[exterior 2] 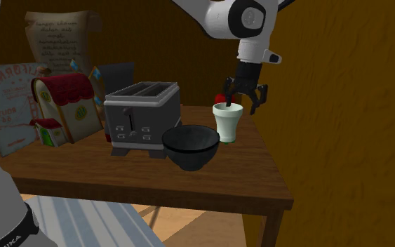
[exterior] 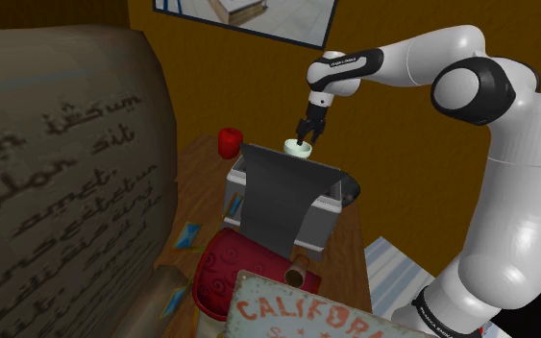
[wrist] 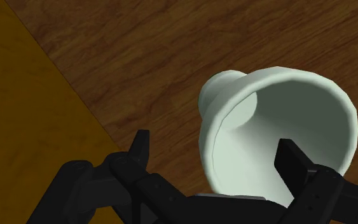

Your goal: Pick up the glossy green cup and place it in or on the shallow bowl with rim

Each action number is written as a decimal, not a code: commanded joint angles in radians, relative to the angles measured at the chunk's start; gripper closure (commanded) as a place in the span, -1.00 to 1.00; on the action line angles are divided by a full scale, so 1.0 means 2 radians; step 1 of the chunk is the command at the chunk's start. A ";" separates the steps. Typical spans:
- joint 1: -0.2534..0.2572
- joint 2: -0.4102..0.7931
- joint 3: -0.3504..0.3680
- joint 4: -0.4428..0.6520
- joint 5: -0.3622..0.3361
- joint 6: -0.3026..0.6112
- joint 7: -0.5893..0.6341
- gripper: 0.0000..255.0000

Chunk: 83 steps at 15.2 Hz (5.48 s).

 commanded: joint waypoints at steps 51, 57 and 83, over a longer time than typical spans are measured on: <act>-0.006 -0.013 -0.003 0.173 -0.007 -0.184 0.020 1.00; -0.001 -0.102 -0.009 0.077 -0.023 -0.176 0.015 1.00; -0.012 -0.337 -0.017 -0.231 -0.073 -0.100 0.001 1.00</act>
